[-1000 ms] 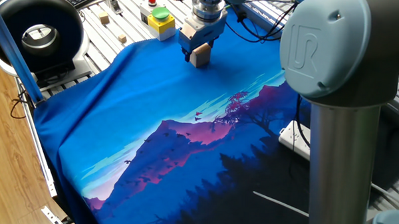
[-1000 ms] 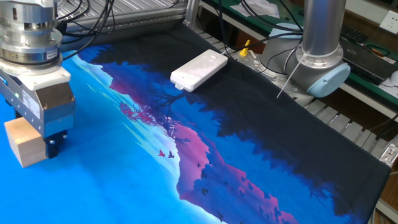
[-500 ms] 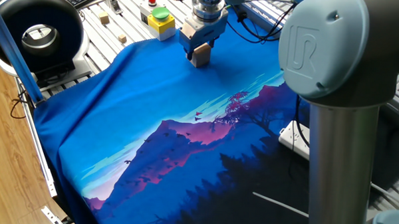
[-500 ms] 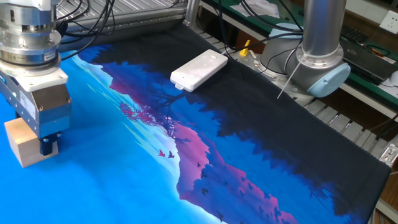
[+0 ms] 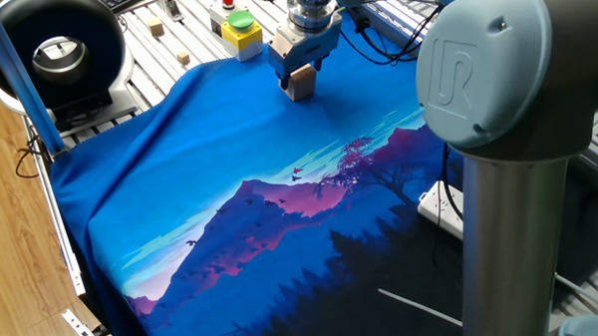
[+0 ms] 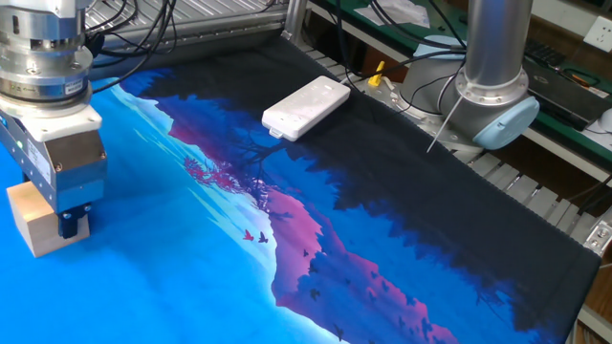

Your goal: Hold a small block with the gripper and sweep it from left to right on the table

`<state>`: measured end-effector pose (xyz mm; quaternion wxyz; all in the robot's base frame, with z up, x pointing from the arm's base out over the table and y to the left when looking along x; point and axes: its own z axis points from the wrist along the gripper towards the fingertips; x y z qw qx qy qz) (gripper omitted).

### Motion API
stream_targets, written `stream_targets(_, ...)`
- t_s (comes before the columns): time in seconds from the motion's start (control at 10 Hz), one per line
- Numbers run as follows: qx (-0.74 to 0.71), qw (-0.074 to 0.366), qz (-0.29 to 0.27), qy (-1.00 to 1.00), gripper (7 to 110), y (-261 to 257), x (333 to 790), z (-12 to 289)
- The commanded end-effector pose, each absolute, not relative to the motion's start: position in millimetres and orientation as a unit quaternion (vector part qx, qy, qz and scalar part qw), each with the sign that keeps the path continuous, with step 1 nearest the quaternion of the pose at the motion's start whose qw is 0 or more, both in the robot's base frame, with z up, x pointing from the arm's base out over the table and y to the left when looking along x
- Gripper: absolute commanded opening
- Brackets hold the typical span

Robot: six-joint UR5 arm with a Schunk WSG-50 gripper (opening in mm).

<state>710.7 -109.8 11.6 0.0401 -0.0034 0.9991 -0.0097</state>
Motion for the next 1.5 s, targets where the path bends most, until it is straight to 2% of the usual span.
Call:
stream_targets(0.0, -0.024, 0.051, 0.033, 0.998, 7, -89.9, 715.8, 14.0)
stream_targets(0.1, -0.027, 0.055, 0.032, 0.998, 66, -90.4, 717.6, 14.2)
stream_targets(0.5, -0.039, 0.057, 0.021, 0.997, 66, -96.0, 718.5, 13.9)
stream_targets(0.6, -0.042, 0.061, 0.02, 0.997, 88, -96.8, 720.0, 13.8)
stream_targets(1.4, -0.046, 0.063, 0.021, 0.997, 88, -97.8, 719.7, 11.1)
